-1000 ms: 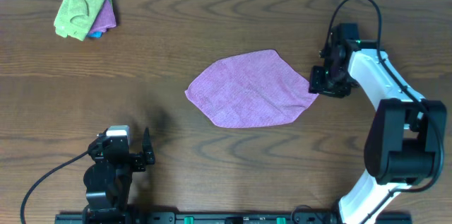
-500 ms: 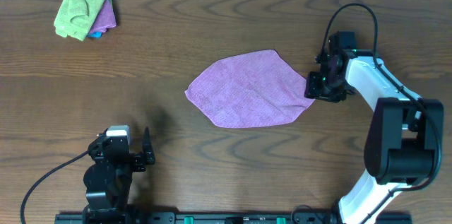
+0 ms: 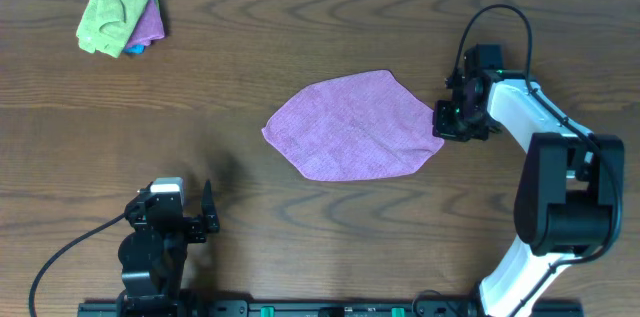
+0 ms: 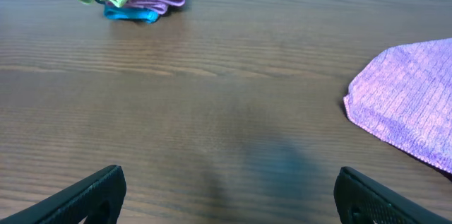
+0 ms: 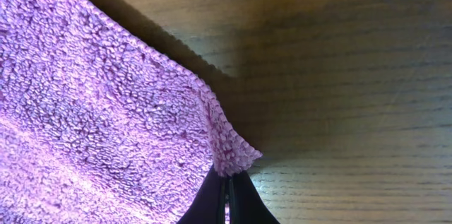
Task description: Fold the cloth
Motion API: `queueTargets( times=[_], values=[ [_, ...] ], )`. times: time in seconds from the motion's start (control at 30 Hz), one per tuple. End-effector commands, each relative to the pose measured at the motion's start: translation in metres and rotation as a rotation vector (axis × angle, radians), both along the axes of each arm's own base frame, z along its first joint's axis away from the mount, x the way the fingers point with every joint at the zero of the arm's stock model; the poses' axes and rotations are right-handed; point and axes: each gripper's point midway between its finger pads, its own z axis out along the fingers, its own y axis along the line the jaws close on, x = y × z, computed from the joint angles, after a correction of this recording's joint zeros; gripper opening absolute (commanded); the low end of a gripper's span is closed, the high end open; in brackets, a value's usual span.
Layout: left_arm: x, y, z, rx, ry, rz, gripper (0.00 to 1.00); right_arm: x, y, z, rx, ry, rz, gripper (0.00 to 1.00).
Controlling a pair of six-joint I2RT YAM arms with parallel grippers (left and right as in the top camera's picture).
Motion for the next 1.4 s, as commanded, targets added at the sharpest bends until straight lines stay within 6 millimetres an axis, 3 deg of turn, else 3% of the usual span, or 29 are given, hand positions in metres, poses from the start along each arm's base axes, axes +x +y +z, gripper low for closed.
queueTargets(
  times=[0.0, 0.07, 0.23, 0.47, 0.57, 0.63, 0.73, 0.77, 0.8, 0.83, 0.87, 0.93, 1.1, 1.2, 1.37],
  values=[
    [0.0, 0.0, -0.008, -0.008, 0.015, 0.007, 0.96, 0.011, 0.01, 0.006, 0.054, -0.009, 0.015, 0.01],
    [0.0, 0.0, -0.008, -0.008, 0.015, 0.007, 0.95, 0.03, 0.011, 0.031, 0.058, -0.065, 0.018, 0.01],
    [0.0, 0.0, -0.008, -0.008, 0.015, 0.007, 0.96, 0.079, 0.001, 0.116, -0.005, -0.245, 0.012, 0.01],
    [0.0, 0.0, -0.008, -0.008, 0.015, 0.007, 0.95, 0.124, -0.011, 0.252, -0.124, -0.527, 0.034, 0.01],
    [0.0, 0.0, -0.008, -0.007, 0.015, 0.006, 0.95, 0.126, 0.01, 0.297, -0.108, -0.62, 0.083, 0.01],
    [0.0, 0.0, -0.008, -0.008, 0.015, 0.007, 0.95, 0.12, 0.046, 0.313, -0.045, -0.647, 0.166, 0.01],
    [0.0, 0.0, -0.008, -0.008, 0.015, 0.007, 0.96, 0.093, 0.124, 0.31, 0.084, -0.605, 0.339, 0.01],
    [0.0, 0.0, -0.008, -0.008, 0.015, 0.007, 0.96, 0.076, 0.16, 0.302, 0.158, -0.56, 0.424, 0.01],
    [0.0, 0.0, -0.008, -0.008, 0.015, 0.007, 0.95, 0.047, 0.209, 0.291, 0.258, -0.495, 0.56, 0.11],
    [0.0, 0.0, -0.008, -0.008, 0.015, 0.007, 0.95, 0.021, 0.244, 0.279, 0.291, -0.451, 0.701, 0.49],
    [0.0, 0.0, -0.008, -0.008, 0.015, 0.007, 0.95, 0.01, 0.259, 0.27, 0.255, -0.44, 0.777, 0.8],
    [0.0, 0.0, -0.008, -0.008, 0.015, 0.007, 0.96, 0.006, 0.266, 0.26, 0.137, -0.446, 0.815, 0.99],
    [0.0, 0.0, -0.008, -0.008, 0.015, 0.007, 0.95, 0.022, 0.252, 0.258, -0.022, -0.49, 0.784, 0.99],
    [0.0, 0.0, -0.008, -0.008, 0.015, 0.007, 0.96, 0.035, 0.23, 0.243, -0.048, -0.451, 0.734, 0.99],
    [0.0, 0.0, -0.008, -0.008, 0.015, 0.007, 0.95, 0.055, 0.171, 0.182, -0.091, -0.278, 0.609, 0.96]
  ],
)
